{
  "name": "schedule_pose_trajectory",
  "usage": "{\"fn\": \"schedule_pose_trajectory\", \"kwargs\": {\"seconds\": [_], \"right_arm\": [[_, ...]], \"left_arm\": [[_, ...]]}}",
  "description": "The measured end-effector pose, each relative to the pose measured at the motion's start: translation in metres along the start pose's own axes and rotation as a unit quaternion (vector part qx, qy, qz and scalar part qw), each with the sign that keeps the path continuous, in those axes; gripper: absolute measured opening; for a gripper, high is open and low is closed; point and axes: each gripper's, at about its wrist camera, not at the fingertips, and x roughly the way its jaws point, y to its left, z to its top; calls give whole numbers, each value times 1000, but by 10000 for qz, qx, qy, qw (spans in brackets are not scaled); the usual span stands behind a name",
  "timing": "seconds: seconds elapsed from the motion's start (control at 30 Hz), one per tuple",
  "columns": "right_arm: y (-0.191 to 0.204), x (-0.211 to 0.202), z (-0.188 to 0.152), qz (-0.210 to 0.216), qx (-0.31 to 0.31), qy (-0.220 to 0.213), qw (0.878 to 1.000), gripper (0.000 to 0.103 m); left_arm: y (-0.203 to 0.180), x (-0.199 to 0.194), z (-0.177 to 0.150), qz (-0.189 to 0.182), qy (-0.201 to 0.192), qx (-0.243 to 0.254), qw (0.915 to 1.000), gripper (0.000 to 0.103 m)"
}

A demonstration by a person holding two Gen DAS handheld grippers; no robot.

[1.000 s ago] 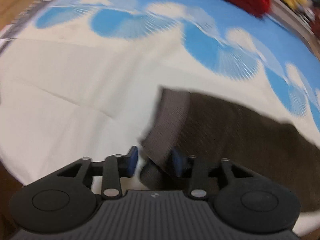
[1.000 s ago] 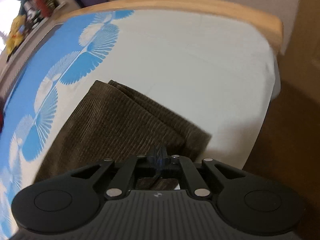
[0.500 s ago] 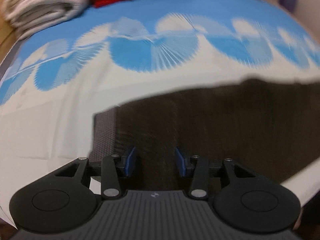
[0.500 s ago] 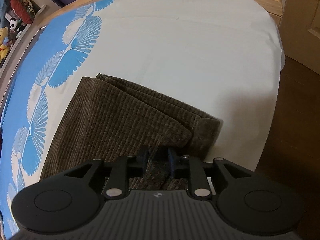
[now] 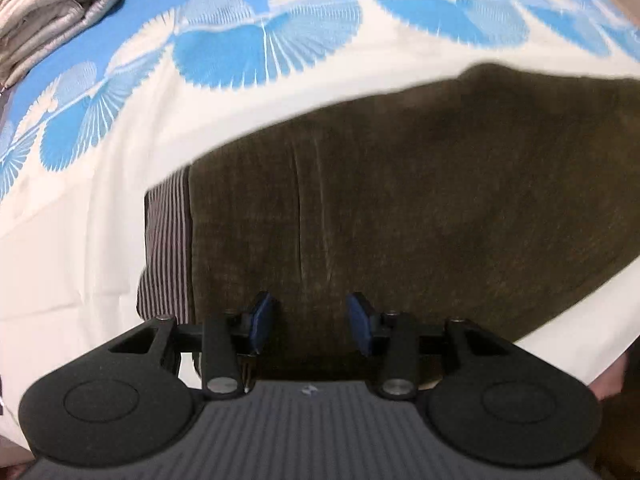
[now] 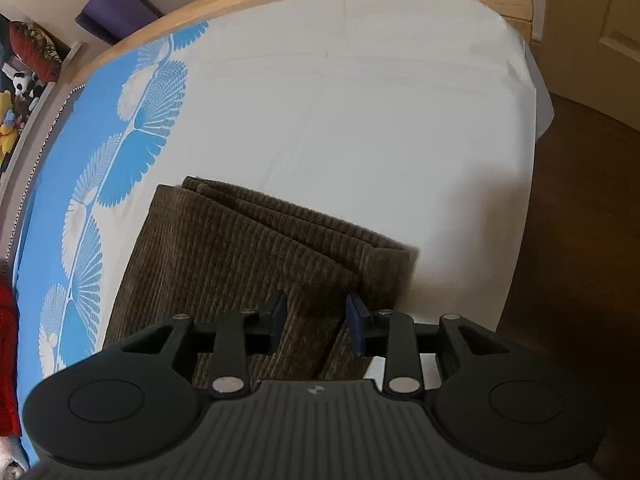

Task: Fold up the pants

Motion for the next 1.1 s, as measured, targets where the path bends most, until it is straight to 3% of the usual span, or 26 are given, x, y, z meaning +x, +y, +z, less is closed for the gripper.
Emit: {"fn": "schedule_pose_trajectory", "kwargs": {"seconds": [0.1,0.2,0.27,0.3,0.37,0.5,0.63,0.7,0.83,0.97,1.03,1.1], "right_arm": [[5,3,-1,59,-72,-1,10000,46],[11,9,-3,-101,-253,19,9996,47],[14,9,-3,-225,-306,-40,9993,34],[15,7,-3,-280,-356,-109,9989,22],[18,5,-3,-172,-471,-185,9986,11],[23,-7,-4,-99,-651,-335,9973,6],[24,-60,-2,284,-364,-1110,9928,6],[21,-65,-1,184,-413,-1277,9908,6],[7,-27,-1,-555,-399,-530,9963,6],[6,-19,0,-678,-388,-501,9957,11],[12,-18,-3,-902,-564,-560,9927,21],[15,-20,-4,-830,-591,-471,9937,36]], "left_arm": [[0,2,1,-14,41,-4,10000,47],[-3,2,3,-153,-11,48,9999,48],[-9,3,4,-287,-97,52,9995,47],[-10,2,5,-344,-129,56,9993,47],[-15,0,5,-386,-143,93,9991,47],[-21,2,5,-371,-101,166,9991,47],[-25,-1,5,-603,-150,241,9978,47],[-25,0,3,-626,-109,249,9977,47],[-21,7,-1,-552,24,282,9981,47],[-13,25,-11,-367,541,252,9975,50],[-11,30,-16,-369,763,306,9959,50],[-12,25,-14,-326,690,332,9965,49]]}}
